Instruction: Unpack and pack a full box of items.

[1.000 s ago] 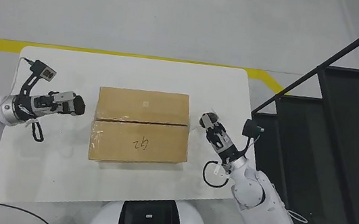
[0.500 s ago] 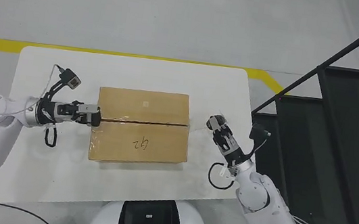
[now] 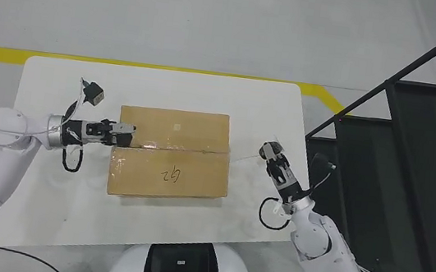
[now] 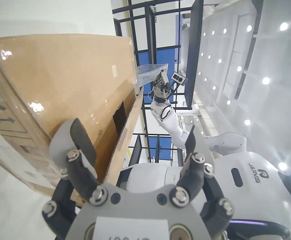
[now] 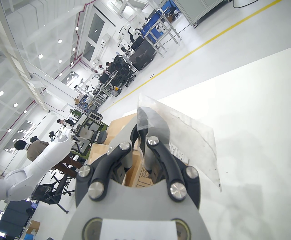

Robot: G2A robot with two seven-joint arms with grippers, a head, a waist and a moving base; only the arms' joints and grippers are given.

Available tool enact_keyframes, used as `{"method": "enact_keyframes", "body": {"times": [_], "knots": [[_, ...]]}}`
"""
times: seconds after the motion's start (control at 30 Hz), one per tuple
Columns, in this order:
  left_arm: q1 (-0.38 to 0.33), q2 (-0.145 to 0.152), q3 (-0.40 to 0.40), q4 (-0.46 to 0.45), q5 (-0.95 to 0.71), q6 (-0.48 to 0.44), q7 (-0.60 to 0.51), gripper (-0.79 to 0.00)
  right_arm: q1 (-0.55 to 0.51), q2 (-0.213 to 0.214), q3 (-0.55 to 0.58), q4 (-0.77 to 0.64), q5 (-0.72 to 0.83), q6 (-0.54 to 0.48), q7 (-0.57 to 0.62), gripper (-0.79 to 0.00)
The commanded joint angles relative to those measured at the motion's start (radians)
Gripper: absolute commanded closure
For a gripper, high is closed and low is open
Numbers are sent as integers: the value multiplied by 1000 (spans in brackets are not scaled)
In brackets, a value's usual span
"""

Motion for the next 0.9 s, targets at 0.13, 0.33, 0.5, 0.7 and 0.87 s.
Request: {"method": "enact_keyframes", "body": {"times": [0.13,0.33,0.5,0.7,0.87], "knots": [[10,-3,-19,11,-67,-7,8,-785,15,-2,-10,0,2,12,26,0],[44,4,-91,7,-215,-48,-59,-785,26,-5,-20,2,0,21,39,0],[55,14,-107,-17,-205,-7,-163,-785,25,-6,-21,0,-4,23,41,0],[66,15,-101,-32,-145,21,-144,-785,21,-7,-21,-6,-8,25,42,0],[48,5,-70,-26,-85,43,-71,-785,13,-7,-18,-10,-12,25,38,0]]}}
